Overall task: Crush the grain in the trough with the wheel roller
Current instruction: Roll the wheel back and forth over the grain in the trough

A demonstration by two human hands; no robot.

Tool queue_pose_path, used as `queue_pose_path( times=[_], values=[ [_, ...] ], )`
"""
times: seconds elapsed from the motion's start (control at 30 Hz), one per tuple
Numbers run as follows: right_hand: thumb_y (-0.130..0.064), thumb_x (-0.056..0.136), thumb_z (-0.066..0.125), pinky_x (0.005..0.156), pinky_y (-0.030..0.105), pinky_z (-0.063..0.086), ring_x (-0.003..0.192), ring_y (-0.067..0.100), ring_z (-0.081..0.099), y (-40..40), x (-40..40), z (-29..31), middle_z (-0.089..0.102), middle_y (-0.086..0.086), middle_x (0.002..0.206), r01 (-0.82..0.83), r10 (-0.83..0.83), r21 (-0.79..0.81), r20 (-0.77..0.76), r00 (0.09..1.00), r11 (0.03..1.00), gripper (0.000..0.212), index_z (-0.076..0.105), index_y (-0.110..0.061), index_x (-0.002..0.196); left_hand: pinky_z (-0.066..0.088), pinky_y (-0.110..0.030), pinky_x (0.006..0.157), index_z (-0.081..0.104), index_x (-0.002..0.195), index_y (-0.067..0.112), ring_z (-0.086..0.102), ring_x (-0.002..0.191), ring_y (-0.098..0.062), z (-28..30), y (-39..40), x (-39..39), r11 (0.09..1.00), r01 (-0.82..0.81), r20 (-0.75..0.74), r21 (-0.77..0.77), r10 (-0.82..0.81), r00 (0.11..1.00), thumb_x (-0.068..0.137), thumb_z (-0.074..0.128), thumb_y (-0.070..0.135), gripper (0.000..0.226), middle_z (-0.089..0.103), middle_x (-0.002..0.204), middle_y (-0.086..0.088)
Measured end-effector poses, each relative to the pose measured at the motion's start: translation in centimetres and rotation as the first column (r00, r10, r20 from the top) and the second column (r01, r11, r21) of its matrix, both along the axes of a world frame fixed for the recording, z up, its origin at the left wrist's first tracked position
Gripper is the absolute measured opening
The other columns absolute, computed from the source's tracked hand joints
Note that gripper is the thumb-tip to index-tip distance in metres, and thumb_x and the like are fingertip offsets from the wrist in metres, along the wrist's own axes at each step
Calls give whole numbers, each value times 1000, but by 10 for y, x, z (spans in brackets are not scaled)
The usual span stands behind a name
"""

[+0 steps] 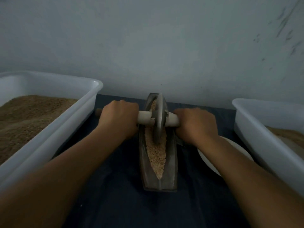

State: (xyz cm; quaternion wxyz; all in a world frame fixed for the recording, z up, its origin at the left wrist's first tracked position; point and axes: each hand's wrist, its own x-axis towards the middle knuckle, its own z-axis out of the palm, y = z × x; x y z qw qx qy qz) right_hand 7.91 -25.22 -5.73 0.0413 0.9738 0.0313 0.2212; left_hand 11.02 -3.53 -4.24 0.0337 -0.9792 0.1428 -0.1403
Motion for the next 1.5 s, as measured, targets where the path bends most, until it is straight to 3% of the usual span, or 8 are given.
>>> queue_pose_path(
  times=[0.37,0.47,0.67,0.83,1.07,1.17,1.33,1.5],
  values=[
    [-33,82,67,61,30,42,73,17,61,6,-71,-3,64,-8,80,-69,65,82,41,997,994,10,62,-32,92,29,-24,70,45,97,28,58,88,-12,-2,7,-58,997,75,231,23,-79,970,88,61,36,20,63,93,8],
    [-33,83,67,69,33,48,77,17,61,7,-78,-2,65,-7,84,-77,72,121,39,997,990,13,64,-32,96,37,-24,78,46,99,30,58,89,-10,-1,8,-65,995,101,261,22,-103,960,88,61,38,20,62,94,11],
    [-36,80,68,60,32,40,72,18,59,6,-59,-2,63,-8,81,-89,89,-3,58,994,996,18,61,-30,96,40,-25,92,45,102,29,60,88,-11,-5,9,-47,993,120,214,18,-121,969,86,64,38,26,64,94,9],
    [-44,78,64,56,30,28,82,18,62,3,-16,2,66,-9,90,0,-1,-45,-32,999,999,26,58,-35,102,36,-30,72,45,107,25,60,88,-18,-4,0,-9,995,92,102,47,-97,990,83,68,36,35,65,97,2],
    [-38,78,63,59,29,35,92,23,63,-3,35,18,67,-4,104,54,-52,5,-237,970,999,22,61,-37,100,39,-33,72,50,115,20,62,91,-23,5,-11,32,994,91,36,61,-93,995,87,66,31,33,64,104,-4],
    [-39,81,63,51,25,29,88,21,62,-3,43,21,67,-3,107,51,-57,-30,-281,958,998,25,63,-37,107,44,-35,71,51,117,19,62,91,-24,6,-13,36,994,82,13,74,-83,996,89,64,30,33,64,105,-5],
    [-40,82,63,50,24,29,72,18,53,-1,35,18,66,-3,97,46,-57,-56,-216,975,997,18,63,-35,99,53,-42,83,53,119,17,62,95,-27,6,-10,26,995,72,-17,69,-71,997,89,63,29,33,64,109,-9],
    [-37,78,64,48,23,18,72,20,57,2,7,6,67,-5,87,29,-30,-18,-58,998,999,15,66,-35,93,50,-37,75,56,111,15,62,92,-26,6,-6,6,991,75,-4,107,-75,997,88,64,28,27,65,102,-8]
  ],
)
